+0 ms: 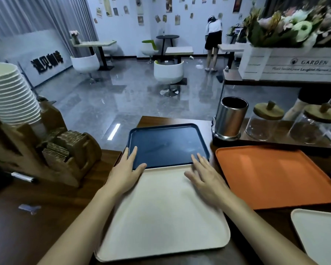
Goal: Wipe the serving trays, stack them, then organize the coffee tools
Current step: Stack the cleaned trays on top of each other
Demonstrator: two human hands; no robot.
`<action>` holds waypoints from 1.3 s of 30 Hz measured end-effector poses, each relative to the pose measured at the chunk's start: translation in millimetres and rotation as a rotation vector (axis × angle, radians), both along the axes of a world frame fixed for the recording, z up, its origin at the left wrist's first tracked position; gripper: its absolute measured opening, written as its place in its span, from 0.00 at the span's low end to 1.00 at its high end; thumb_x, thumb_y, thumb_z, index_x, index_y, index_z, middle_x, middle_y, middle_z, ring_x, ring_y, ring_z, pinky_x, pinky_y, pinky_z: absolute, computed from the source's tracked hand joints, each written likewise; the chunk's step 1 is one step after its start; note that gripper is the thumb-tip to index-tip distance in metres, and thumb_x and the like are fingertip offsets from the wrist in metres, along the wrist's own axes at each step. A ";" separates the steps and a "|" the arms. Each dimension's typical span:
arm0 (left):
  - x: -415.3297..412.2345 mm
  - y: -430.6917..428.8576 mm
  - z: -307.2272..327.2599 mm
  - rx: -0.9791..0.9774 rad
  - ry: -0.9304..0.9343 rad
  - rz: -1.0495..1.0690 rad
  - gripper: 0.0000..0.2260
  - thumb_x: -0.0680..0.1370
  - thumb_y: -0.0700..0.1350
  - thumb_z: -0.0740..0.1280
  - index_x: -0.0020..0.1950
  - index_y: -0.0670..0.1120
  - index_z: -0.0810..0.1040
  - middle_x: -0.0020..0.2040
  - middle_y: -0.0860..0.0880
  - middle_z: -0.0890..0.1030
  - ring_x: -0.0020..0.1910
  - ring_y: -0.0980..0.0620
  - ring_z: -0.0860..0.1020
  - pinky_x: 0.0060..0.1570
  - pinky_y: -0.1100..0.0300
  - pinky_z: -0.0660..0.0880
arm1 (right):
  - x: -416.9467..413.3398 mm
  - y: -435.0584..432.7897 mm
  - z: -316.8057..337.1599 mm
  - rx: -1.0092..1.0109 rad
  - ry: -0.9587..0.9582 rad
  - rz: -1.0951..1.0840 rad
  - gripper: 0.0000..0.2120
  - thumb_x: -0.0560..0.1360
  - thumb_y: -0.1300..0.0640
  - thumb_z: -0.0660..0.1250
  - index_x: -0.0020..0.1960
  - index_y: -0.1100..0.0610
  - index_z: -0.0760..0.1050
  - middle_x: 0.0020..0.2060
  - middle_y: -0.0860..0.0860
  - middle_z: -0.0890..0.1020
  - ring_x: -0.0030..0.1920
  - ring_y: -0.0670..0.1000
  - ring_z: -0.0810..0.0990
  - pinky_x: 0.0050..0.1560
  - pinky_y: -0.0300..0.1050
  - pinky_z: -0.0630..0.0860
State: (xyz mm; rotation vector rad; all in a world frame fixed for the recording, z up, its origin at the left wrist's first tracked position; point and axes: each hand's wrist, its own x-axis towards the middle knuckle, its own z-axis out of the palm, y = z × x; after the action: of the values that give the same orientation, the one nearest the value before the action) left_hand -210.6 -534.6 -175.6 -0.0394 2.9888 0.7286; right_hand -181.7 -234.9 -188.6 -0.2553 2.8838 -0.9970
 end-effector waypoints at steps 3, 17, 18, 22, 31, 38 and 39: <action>5.9 -2.5 -2.6 0.005 -0.008 0.015 0.36 0.80 0.68 0.58 0.83 0.62 0.44 0.84 0.54 0.45 0.72 0.43 0.73 0.66 0.47 0.73 | 14.2 1.0 4.6 -0.061 -0.036 -0.027 0.34 0.80 0.35 0.56 0.82 0.45 0.51 0.81 0.41 0.50 0.80 0.40 0.45 0.78 0.44 0.49; -15.9 4.9 12.5 0.076 -0.079 0.038 0.38 0.80 0.65 0.62 0.84 0.58 0.47 0.84 0.45 0.52 0.81 0.41 0.56 0.76 0.46 0.59 | -58.3 12.3 26.7 -0.010 -0.079 -0.190 0.33 0.82 0.43 0.62 0.81 0.53 0.55 0.82 0.57 0.49 0.81 0.52 0.46 0.78 0.49 0.50; -16.8 4.8 13.2 0.075 -0.081 0.033 0.39 0.80 0.65 0.63 0.84 0.58 0.47 0.84 0.45 0.51 0.81 0.41 0.57 0.76 0.47 0.59 | -62.5 12.6 27.8 0.000 -0.095 -0.189 0.35 0.81 0.43 0.63 0.82 0.53 0.54 0.82 0.57 0.48 0.81 0.52 0.46 0.78 0.50 0.50; -21.8 -2.3 11.7 0.090 -0.079 0.008 0.42 0.78 0.65 0.68 0.84 0.58 0.47 0.84 0.46 0.50 0.81 0.44 0.58 0.76 0.49 0.61 | -72.2 10.5 32.8 0.068 -0.138 -0.166 0.41 0.78 0.39 0.66 0.82 0.53 0.53 0.81 0.58 0.51 0.81 0.55 0.49 0.78 0.51 0.52; -27.0 -18.9 0.2 0.155 -0.083 -0.019 0.51 0.71 0.67 0.74 0.84 0.57 0.48 0.84 0.51 0.51 0.80 0.46 0.61 0.76 0.50 0.63 | -72.4 5.6 43.4 0.280 -0.162 -0.110 0.41 0.72 0.32 0.69 0.74 0.56 0.64 0.74 0.58 0.65 0.74 0.64 0.63 0.74 0.55 0.57; -32.1 -20.3 -0.1 0.158 -0.044 -0.051 0.42 0.65 0.72 0.72 0.75 0.58 0.65 0.68 0.56 0.73 0.69 0.53 0.71 0.59 0.55 0.72 | -75.5 13.6 38.9 0.326 -0.167 -0.073 0.46 0.69 0.29 0.69 0.77 0.55 0.62 0.76 0.59 0.65 0.78 0.58 0.59 0.78 0.56 0.45; -34.2 -20.8 -0.4 0.155 -0.057 -0.051 0.46 0.66 0.72 0.72 0.78 0.56 0.62 0.72 0.54 0.71 0.73 0.50 0.68 0.64 0.54 0.71 | -75.8 13.8 37.8 0.314 -0.162 -0.076 0.47 0.68 0.30 0.70 0.77 0.54 0.61 0.76 0.59 0.65 0.78 0.58 0.59 0.78 0.56 0.44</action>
State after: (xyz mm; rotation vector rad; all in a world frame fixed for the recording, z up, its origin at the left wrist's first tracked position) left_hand -244.9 -555.4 -176.0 0.0231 2.8590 0.9333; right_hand -257.5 -221.1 -150.7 -0.0404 2.8609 -0.5309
